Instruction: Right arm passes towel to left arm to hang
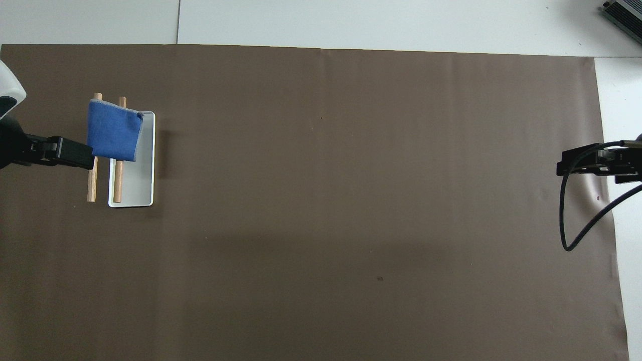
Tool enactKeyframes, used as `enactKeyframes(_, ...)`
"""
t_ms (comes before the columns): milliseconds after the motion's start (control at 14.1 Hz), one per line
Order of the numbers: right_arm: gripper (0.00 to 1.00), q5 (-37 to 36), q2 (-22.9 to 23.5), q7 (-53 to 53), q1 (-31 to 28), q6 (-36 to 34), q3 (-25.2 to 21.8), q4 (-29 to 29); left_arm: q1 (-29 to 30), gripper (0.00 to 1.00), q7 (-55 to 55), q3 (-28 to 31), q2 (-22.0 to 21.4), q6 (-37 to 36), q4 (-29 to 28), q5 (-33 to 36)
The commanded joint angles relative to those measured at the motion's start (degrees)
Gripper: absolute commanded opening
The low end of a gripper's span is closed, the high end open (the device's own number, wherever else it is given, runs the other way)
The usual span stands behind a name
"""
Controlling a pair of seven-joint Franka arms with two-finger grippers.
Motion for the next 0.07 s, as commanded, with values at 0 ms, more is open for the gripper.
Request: enactKeyframes(0,1.0,-0.1,-1.5,0.6,-0.2,1.3,0.3,-2.1,0.8,1.0,1.2,-0.3,-1.5,0.0,-1.7,0.9)
